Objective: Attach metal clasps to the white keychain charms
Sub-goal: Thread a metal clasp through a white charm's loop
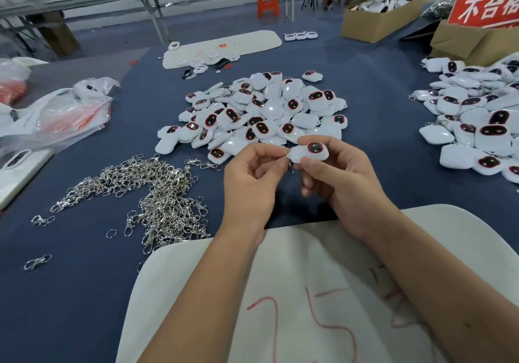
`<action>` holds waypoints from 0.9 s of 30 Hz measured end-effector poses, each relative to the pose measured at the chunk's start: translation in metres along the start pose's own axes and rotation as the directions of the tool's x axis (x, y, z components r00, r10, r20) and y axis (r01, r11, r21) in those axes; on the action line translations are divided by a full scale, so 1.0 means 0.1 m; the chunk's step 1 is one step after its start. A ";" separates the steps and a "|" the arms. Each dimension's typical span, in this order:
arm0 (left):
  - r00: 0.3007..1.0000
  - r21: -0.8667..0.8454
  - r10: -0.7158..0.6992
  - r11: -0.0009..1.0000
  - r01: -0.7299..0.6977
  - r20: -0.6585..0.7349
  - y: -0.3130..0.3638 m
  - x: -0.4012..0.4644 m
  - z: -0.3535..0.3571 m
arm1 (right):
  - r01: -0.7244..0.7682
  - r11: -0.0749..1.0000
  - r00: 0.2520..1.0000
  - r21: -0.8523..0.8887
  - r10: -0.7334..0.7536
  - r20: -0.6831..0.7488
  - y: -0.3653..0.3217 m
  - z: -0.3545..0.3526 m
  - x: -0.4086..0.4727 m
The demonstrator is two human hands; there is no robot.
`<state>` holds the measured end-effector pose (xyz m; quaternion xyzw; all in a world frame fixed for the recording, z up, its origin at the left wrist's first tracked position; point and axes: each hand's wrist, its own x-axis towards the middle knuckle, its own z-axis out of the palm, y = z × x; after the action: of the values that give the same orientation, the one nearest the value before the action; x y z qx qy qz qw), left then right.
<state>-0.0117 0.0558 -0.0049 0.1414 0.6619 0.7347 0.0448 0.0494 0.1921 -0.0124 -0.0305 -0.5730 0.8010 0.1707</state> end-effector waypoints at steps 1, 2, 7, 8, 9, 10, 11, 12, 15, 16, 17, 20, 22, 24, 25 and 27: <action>0.998 -0.096 -0.062 0.993 0.064 0.030 0.01 -0.01 0.01 | -0.002 1.000 1.000 0.023 0.002 0.011 -0.01 0.00 0.00; 0.992 -0.175 -0.113 0.977 0.122 0.058 0.01 -0.02 0.01 | -0.004 0.999 1.000 0.041 0.003 0.016 -0.01 0.00 0.00; 0.972 -0.358 -0.227 0.904 0.232 0.055 0.04 -0.01 0.00 | -0.010 1.000 1.000 0.016 0.010 0.018 0.00 -0.01 0.01; 0.969 -0.369 -0.241 0.897 0.243 0.050 0.04 0.00 0.00 | -0.008 1.000 1.000 0.007 0.008 0.019 0.00 -0.01 0.01; 0.967 -0.374 -0.252 0.893 0.251 0.047 0.04 0.00 -0.01 | -0.008 1.000 1.000 -0.001 0.008 0.016 0.00 -0.01 0.01; 0.964 -0.373 -0.261 0.891 0.258 0.045 0.04 0.00 -0.01 | -0.010 1.000 1.000 -0.007 0.010 0.009 0.01 0.00 0.01; 0.963 -0.366 -0.265 0.893 0.263 0.045 0.03 0.00 -0.01 | -0.012 1.000 1.000 -0.010 0.012 0.000 0.01 0.00 0.01; 0.963 -0.353 -0.266 0.898 0.264 0.044 0.03 0.01 -0.01 | -0.014 1.000 1.000 -0.012 0.014 -0.006 0.02 0.00 0.01; 0.972 -0.270 -0.232 0.935 0.231 0.030 0.01 0.02 -0.02 | -0.013 0.999 1.000 -0.032 0.012 -0.016 0.02 -0.01 0.02; 0.981 -0.210 -0.194 0.958 0.194 0.023 0.00 0.03 -0.03 | -0.011 0.999 1.000 -0.038 0.010 -0.018 0.02 -0.02 0.01; 0.991 -0.119 -0.135 0.984 0.135 0.014 -0.01 0.04 -0.04 | -0.009 0.999 1.000 -0.043 0.008 -0.019 0.03 -0.02 0.01; 0.995 0.246 0.098 0.964 -0.101 0.025 -0.03 0.08 -0.09 | -0.002 0.997 0.999 -0.083 -0.001 -0.036 0.05 -0.02 0.02; 0.973 0.407 0.212 0.884 -0.231 0.092 -0.04 0.08 -0.11 | 0.003 0.988 0.998 -0.154 -0.011 -0.055 0.07 -0.02 0.02; 0.945 0.497 0.281 0.804 -0.327 0.167 -0.04 0.08 -0.13 | 0.006 0.978 0.998 -0.206 -0.020 -0.065 0.09 -0.02 0.02; 0.930 0.531 0.309 0.764 -0.366 0.197 -0.05 0.08 -0.13 | 0.006 0.977 0.997 -0.214 -0.021 -0.068 0.09 -0.02 0.02; 0.910 0.574 0.350 0.707 -0.412 0.222 -0.06 0.07 -0.12 | 0.004 0.978 0.997 -0.209 -0.021 -0.077 0.10 -0.04 0.02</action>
<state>-0.0225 0.0469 -0.0103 0.3169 0.8161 0.4671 -0.1240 0.0461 0.1938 -0.0225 -0.0761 -0.6468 0.7337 0.1941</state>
